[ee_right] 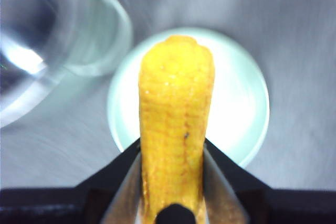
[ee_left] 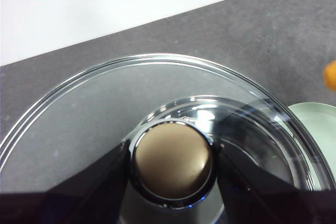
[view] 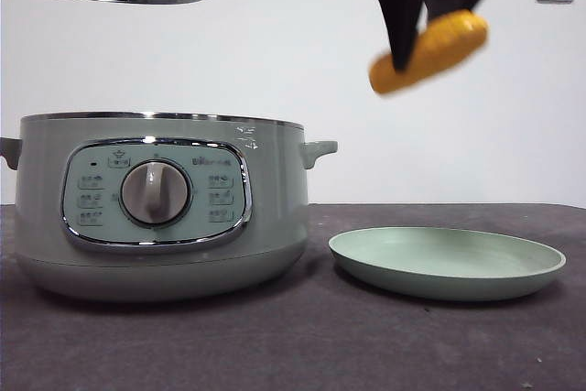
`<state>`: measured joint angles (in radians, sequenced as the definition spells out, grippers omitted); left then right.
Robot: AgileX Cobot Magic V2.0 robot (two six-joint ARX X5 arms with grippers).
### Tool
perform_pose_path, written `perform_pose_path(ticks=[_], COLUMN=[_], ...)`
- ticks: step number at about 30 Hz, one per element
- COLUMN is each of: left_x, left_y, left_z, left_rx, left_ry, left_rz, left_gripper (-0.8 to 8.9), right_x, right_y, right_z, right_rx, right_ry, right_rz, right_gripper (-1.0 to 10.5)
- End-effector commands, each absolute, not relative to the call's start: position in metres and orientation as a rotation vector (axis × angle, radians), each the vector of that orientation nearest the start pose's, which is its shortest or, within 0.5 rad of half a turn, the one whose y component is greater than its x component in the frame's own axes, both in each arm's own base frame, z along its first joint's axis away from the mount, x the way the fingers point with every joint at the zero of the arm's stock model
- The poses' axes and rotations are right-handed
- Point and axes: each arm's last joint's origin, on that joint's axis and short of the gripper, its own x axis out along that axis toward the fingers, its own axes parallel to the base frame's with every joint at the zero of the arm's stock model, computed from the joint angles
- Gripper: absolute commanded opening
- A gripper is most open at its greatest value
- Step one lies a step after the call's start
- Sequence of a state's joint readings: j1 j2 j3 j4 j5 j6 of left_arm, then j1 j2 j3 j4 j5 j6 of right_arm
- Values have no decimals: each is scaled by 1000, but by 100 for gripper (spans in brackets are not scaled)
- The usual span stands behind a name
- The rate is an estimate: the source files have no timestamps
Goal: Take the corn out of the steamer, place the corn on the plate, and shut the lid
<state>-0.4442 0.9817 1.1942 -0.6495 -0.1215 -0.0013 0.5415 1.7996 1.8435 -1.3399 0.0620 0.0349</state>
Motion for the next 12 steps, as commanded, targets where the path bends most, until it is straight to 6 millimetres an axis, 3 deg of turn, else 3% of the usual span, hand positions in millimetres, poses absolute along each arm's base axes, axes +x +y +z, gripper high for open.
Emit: perform_pose_path(ticks=[1,12], left_x=[169,169], left_y=[-76,-76], left_z=[402,402], left_rx=[95,93], left_ry=[349,347], left_rz=[-316,-316], left_gripper=[-9,-9], right_x=[304,306], right_y=[178,177], right_z=[310,207], right_rx=[-355,-328], right_ry=[1308,1262], right_rz=[363,330], right_gripper=[-13,-13])
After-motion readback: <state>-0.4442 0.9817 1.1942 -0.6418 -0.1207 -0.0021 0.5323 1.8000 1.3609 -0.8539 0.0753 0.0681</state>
